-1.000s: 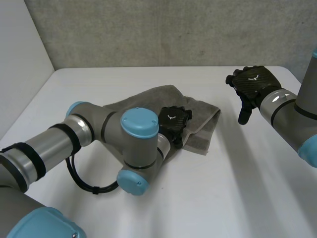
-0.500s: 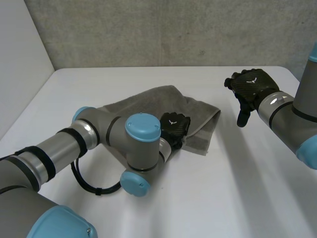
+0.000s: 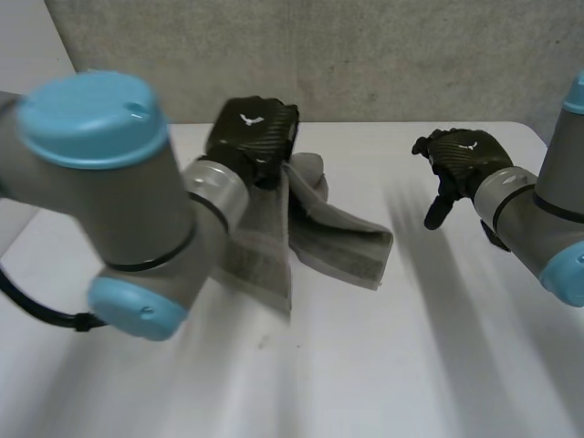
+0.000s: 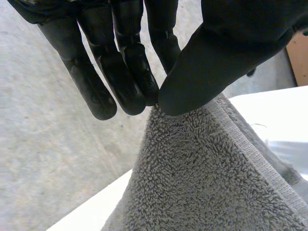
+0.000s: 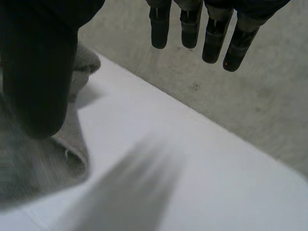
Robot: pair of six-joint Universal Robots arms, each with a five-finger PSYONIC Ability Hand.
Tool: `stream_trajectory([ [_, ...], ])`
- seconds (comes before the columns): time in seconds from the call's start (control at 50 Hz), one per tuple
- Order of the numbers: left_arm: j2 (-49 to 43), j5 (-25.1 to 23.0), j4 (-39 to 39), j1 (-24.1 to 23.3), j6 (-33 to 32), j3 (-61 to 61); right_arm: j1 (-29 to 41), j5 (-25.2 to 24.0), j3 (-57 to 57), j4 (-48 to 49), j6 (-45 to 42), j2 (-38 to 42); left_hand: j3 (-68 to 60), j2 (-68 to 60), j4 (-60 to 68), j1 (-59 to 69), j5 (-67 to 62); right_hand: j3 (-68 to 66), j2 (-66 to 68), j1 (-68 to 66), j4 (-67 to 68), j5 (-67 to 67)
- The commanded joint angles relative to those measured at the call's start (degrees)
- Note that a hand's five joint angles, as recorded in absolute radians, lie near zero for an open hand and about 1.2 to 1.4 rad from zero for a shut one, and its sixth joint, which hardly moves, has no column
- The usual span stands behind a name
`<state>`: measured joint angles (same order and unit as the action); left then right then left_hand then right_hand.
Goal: Fold the towel.
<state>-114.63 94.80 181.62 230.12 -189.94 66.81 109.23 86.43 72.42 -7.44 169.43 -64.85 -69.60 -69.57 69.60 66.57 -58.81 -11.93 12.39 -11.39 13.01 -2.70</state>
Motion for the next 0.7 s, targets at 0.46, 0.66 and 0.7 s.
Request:
stream_trajectory([
  [0.46, 12.3, -0.1, 0.1, 3.3, 0.3, 11.8, 10.7, -0.9, -6.9, 16.7, 24.5, 25.0, -10.4, -10.4, 10.4, 13.4, -11.2, 1.9, -2.4, 1.4, -3.0, 2.7],
  [0.66, 17.0, -0.1, 0.8, 5.1, 0.4, 13.9, 10.2, 6.9, -3.7, 24.3, 18.0, 17.8, -10.4, -10.4, 10.4, 13.4, -11.2, -68.1, 67.6, -68.6, 67.0, -67.3],
  [0.7, 17.2, -0.1, 1.2, 5.8, 0.4, 14.0, 10.1, 6.6, -1.3, 26.9, 18.0, 13.7, -10.4, -10.4, 10.4, 13.4, -11.2, -68.1, 67.6, -68.6, 67.0, -67.3],
])
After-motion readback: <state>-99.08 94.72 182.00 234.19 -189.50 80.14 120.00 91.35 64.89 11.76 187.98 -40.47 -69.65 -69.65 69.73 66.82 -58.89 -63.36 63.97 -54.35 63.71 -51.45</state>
